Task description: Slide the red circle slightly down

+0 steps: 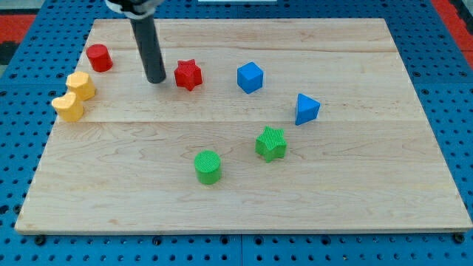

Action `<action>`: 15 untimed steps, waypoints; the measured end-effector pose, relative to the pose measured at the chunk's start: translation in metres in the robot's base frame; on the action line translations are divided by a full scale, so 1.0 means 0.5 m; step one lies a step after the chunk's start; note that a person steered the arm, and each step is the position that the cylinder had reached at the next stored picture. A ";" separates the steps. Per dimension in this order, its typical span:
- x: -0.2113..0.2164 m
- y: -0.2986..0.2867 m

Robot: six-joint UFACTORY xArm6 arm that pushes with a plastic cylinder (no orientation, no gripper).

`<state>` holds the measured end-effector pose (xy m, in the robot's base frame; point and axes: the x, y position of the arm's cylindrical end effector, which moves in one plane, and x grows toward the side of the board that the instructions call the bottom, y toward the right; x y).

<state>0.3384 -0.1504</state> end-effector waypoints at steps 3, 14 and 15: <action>0.045 0.105; -0.130 -0.231; -0.123 -0.221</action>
<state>0.2770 -0.2611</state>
